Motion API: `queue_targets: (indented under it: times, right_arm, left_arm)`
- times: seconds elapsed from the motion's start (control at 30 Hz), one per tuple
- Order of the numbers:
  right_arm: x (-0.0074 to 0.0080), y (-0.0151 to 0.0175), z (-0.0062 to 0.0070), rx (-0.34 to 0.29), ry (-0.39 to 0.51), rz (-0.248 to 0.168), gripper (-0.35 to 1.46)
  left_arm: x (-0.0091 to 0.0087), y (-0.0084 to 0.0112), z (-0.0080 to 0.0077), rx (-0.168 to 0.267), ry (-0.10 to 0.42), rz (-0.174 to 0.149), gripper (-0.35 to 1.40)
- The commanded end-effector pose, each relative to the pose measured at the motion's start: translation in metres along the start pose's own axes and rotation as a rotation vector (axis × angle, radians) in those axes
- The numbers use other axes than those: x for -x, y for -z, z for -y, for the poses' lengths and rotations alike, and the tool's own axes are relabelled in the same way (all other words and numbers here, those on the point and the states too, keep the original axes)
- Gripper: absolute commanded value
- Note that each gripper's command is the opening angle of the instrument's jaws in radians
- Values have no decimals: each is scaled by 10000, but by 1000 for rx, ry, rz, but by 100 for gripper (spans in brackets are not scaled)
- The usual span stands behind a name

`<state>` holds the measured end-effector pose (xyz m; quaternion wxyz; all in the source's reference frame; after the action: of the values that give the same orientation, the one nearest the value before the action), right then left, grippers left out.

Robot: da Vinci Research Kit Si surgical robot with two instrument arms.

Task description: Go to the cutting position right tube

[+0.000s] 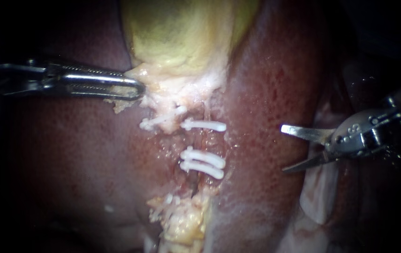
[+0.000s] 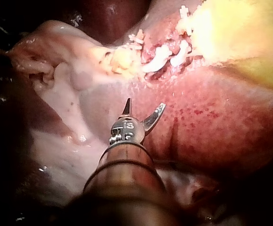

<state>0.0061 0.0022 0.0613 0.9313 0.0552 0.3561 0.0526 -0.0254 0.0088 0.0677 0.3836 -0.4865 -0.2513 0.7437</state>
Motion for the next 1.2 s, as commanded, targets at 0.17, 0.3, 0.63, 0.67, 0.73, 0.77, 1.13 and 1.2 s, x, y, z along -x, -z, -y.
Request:
queue_targets:
  times: [0.17,0.3,0.63,0.67,0.73,0.77,1.13,1.2]
  right_arm:
    - [-1,0,1,-4,0,-3,143]
    - [-2,-1,1,-5,-2,-10,143]
    - [-16,-18,5,-81,-11,-75,143]
    - [-17,-21,4,-92,-18,-82,143]
    - [-19,-28,3,-119,-43,-98,143]
    - [-19,-32,1,-132,-55,-104,143]
    - [-2,-85,-15,-299,-169,-171,143]
    - [3,-97,-17,-323,-190,-194,143]
  left_arm:
    - [-14,18,-6,11,8,4,-35]
    - [-31,44,-14,1,25,-13,-35]
    - [-36,57,-18,-6,17,-25,-35]
    - [-36,58,-18,-6,17,-25,-35]
    - [-36,58,-19,-6,17,-25,-35]
    - [-36,58,-19,-6,17,-25,-35]
    - [-35,58,-19,-6,17,-25,-35]
    - [-35,58,-19,-6,17,-25,-35]
